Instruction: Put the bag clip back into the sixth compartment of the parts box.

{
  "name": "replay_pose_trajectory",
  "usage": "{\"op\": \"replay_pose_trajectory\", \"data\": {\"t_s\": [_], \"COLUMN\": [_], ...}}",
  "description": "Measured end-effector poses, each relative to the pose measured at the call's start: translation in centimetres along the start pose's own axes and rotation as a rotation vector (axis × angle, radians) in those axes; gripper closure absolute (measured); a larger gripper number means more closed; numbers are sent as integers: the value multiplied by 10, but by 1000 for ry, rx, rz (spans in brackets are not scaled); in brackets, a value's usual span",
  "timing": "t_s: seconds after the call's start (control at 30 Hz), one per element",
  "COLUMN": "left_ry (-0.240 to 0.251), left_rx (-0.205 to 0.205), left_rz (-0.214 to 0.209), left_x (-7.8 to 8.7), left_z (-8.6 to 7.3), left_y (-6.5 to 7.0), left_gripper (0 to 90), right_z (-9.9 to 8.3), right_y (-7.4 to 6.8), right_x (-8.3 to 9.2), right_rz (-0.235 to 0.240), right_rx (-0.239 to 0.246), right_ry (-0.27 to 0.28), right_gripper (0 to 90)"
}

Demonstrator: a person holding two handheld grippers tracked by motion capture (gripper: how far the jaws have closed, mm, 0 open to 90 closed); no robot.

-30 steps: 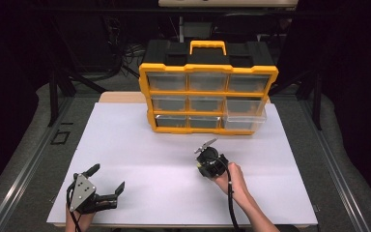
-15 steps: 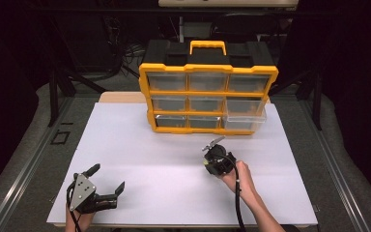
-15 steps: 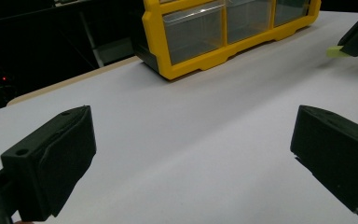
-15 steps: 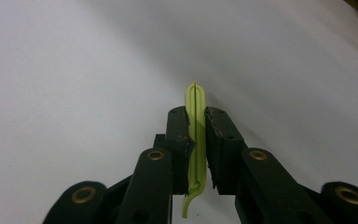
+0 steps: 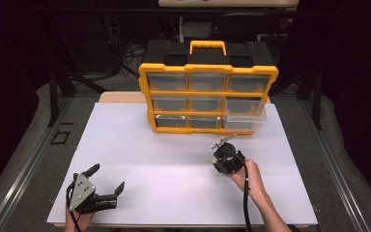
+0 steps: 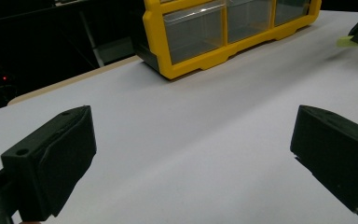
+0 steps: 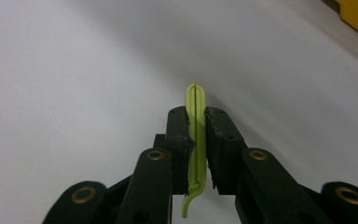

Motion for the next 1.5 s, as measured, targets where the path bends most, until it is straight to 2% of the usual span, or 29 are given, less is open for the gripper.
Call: {"op": "replay_pose_trajectory", "data": {"t_s": [0.03,0.23,0.27,0.33,0.37,0.4,0.47,0.5,0.57,0.63,0.67,0.73,0.77,0.8,0.9,1.1,1.23,1.27,1.47,1.5], "left_ry": [0,0,0,1,1,0,-1,-1,-1,-1,-1,-1,0,-1,0,1,1,2,0,0], "left_rx": [1,0,-1,0,1,1,-1,-1,0,-2,-2,0,1,-1,0,2,1,1,3,2], "left_rz": [0,0,-1,0,0,0,0,0,-1,-1,-2,-1,-2,-1,-1,-3,-3,-1,-4,-5], "left_x": [0,0,0,0,1,1,1,1,1,1,1,0,0,0,0,0,0,0,0,0], "left_z": [0,0,0,0,0,0,0,0,0,0,0,0,0,0,0,0,0,0,0,0], "left_y": [0,-1,-1,0,-1,-1,-1,-1,-1,-1,-1,-1,0,0,0,-1,-1,-1,-1,-1], "left_gripper": [0,0,0,0,0,0,0,1,1,1,1,1,1,1,1,1,1,1,1,1], "right_z": [0,-5,-5,-7,-6,-8,-9,-9,-11,-11,-12,-13,-14,-14,-16,-20,-22,-23,-30,-30], "right_y": [0,3,4,6,6,7,9,9,10,12,12,14,15,16,19,24,28,30,40,42], "right_x": [-1,3,2,4,2,5,5,4,7,6,8,7,9,8,12,16,17,19,25,25], "right_rz": [2,0,0,-10,-5,-4,0,-1,4,-13,2,0,0,0,2,-4,-4,2,-9,-11], "right_rx": [-4,-8,-4,-3,-9,-2,4,-7,-1,-9,-7,-13,-11,-18,-18,-19,-34,-36,-59,-68], "right_ry": [22,-6,10,-12,12,-23,-25,-9,-32,-25,-38,-22,-44,-27,-56,-73,-57,-78,-91,-70], "right_gripper": [799,799,799,799,799,799,799,799,799,799,799,799,799,799,799,799,799,799,799,799]}}
Point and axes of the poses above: each handheld gripper's, and its own axes: x roughly backward along the jaws, z roughly out of its top, y roughly to its right, the point moved 5 cm from there along -x, roughly forward along the jaws, and after that the axes turned 5 degrees about x, right-handed, at the moved point
